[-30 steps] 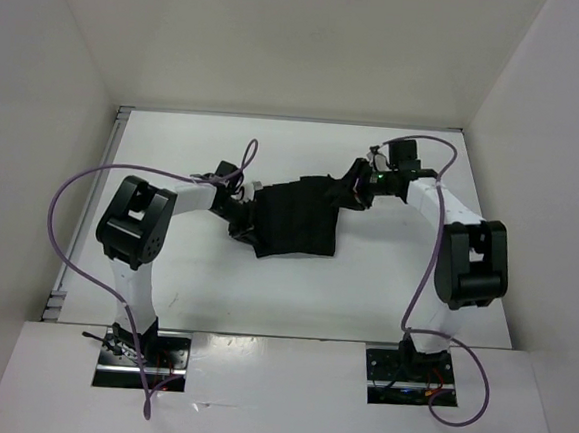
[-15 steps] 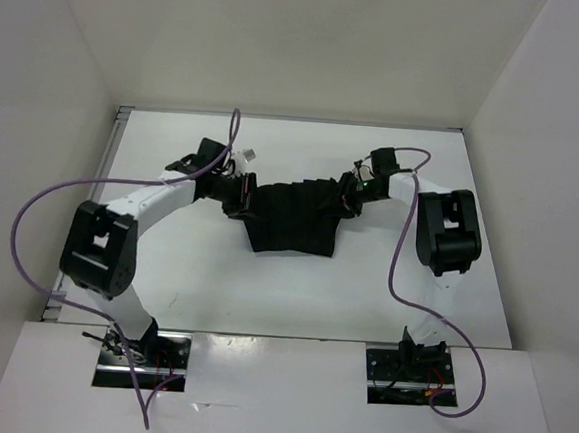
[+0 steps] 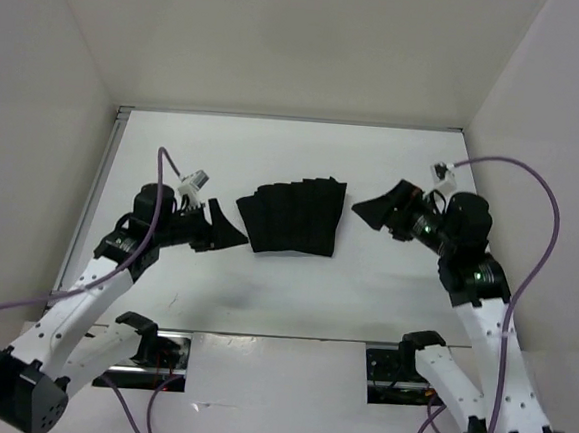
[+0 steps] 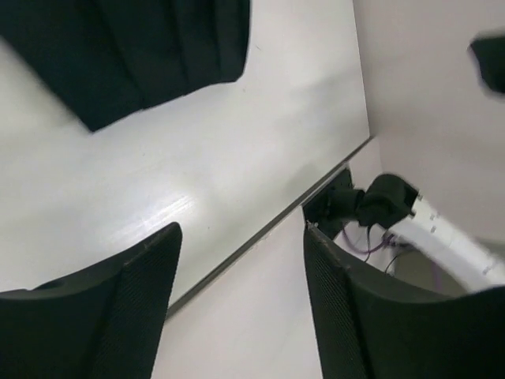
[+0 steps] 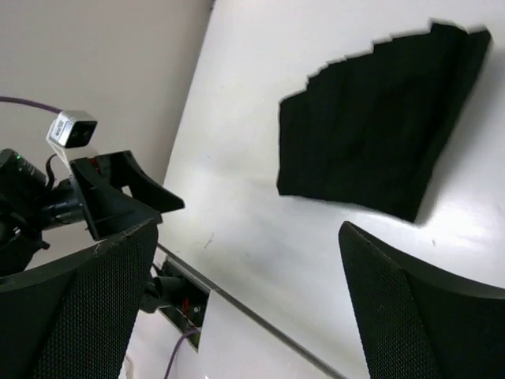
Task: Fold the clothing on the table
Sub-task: Fold the skirt
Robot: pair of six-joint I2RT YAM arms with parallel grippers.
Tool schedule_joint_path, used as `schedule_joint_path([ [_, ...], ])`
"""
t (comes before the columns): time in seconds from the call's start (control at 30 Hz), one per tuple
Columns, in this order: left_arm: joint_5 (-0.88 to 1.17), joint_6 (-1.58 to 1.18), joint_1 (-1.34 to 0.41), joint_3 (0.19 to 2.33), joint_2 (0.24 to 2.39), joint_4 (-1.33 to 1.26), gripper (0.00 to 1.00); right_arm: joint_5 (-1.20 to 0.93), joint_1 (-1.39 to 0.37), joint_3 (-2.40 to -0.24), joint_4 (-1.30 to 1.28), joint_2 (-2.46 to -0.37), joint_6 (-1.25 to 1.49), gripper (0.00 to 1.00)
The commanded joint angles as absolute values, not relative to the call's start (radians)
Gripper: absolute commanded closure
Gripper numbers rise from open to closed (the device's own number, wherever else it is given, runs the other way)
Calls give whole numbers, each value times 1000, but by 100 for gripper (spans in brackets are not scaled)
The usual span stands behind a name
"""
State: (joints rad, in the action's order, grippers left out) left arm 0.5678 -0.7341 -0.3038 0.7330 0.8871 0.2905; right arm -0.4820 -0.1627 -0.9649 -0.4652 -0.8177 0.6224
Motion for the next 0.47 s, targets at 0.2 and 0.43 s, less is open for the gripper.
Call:
schedule_joint_path([
  [0.2,426,-968,-304,609,529,282,18,-298,-156,-712,-551,-381,893,0],
  [0.43,479,-950,-304,600,541,293,12,-304,-156,-676,-532,-305,914,0],
])
